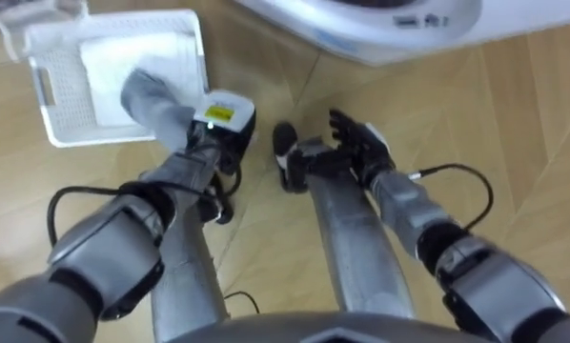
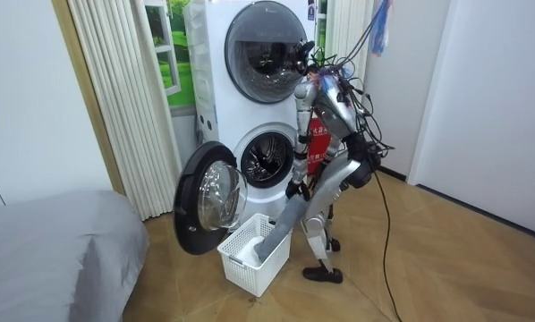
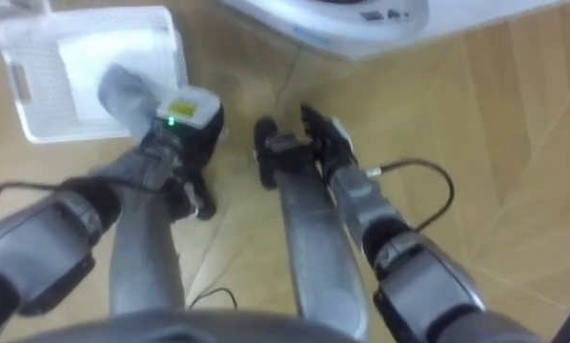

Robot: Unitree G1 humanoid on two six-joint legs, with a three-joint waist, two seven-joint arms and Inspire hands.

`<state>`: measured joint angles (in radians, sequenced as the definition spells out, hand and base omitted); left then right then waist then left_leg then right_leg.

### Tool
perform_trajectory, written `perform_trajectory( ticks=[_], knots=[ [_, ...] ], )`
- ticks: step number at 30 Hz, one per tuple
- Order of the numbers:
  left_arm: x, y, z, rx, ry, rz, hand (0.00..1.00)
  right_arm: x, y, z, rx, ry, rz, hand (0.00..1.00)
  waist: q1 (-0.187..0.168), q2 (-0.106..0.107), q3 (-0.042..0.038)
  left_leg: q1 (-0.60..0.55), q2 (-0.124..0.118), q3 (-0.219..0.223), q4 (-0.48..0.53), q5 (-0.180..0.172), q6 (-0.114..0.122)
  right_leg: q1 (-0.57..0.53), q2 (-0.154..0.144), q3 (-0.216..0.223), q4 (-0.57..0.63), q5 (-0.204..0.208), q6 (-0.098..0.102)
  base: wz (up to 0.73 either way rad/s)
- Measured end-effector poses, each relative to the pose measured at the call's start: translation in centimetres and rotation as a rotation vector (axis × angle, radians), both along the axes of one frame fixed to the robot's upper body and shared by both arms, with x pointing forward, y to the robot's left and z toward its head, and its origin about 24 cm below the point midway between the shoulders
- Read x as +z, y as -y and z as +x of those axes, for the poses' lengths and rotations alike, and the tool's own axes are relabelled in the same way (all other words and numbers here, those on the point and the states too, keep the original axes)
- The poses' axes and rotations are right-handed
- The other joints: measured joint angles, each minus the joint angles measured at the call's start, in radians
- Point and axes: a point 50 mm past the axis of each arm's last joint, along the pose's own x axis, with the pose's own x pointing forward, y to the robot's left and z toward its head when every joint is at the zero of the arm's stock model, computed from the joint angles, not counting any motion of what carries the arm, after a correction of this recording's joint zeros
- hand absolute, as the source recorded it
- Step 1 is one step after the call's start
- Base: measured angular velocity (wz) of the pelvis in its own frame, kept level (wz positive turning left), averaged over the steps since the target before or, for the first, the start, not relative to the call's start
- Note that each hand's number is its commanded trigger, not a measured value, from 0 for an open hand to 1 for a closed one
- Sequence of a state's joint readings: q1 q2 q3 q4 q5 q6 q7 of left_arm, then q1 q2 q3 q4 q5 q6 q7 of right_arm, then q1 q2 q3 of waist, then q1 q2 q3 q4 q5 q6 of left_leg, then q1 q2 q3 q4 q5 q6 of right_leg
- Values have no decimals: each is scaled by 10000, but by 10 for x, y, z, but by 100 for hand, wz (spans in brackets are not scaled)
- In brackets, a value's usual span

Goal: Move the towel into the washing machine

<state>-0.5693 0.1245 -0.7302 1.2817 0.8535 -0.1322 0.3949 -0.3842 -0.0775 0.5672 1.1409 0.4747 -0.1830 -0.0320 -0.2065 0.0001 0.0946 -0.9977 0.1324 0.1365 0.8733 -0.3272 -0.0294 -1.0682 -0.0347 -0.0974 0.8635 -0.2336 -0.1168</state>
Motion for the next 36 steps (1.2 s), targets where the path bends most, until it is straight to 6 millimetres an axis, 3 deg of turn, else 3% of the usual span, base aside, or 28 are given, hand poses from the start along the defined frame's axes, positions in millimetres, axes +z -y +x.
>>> perform_trajectory(
  ticks=[5, 12, 17, 24, 27, 29, 36],
  knots=[
    [10, -6, 5, 883, 1143, -1480, 100, -3, 6, -2, 10, -131, -261, 0, 570, 33, -20, 992, -78, -23, -603, 122, -3, 1029, -30, -111, -582, 35, 48, 1],
    [27, -22, 12, 2161, 3056, -2716, 100, -2, 21, -2, 391, -128, -827, 0, 1003, 77, -28, 1931, -224, -109, -1187, 317, 85, 2161, -252, -479, -1144, 24, 143, 15],
    [48, -14, 21, 2718, 4391, -4479, 100, 1, 33, 0, 49, 55, -988, 0, 1322, 112, -49, 2127, -515, -217, -1490, 507, 239, 2428, -523, -627, -1337, 65, 315, 17],
    [63, 2, 19, 2780, 4871, -6303, 100, 0, 29, -3, 256, 110, -793, 0, 1571, 239, -143, 2231, -682, -384, -1496, 545, 311, 2668, -702, -807, -1372, 50, 412, 10],
    [61, 6, 17, 3221, 4424, -7114, 100, 0, 28, -4, 565, 74, -833, 0, 1630, 296, -182, 2389, -750, -402, -1588, 584, 357, 2818, -766, -820, -1364, 52, 433, 6],
    [60, 6, 13, 3977, 3626, -8390, 100, 0, 27, -5, 896, 92, -1026, 0, 1632, 345, -301, 2460, -765, -390, -1650, 611, 370, 2875, -777, -811, -1403, 61, 459, 2],
    [44, 13, 1, 5005, -76, -11365, 100, -2, 24, -9, 1817, 177, -1580, 0, 1602, 360, -357, 2667, -769, -449, -1708, 664, 395, 3163, -838, -938, -1499, 72, 475, 4]
  ],
)
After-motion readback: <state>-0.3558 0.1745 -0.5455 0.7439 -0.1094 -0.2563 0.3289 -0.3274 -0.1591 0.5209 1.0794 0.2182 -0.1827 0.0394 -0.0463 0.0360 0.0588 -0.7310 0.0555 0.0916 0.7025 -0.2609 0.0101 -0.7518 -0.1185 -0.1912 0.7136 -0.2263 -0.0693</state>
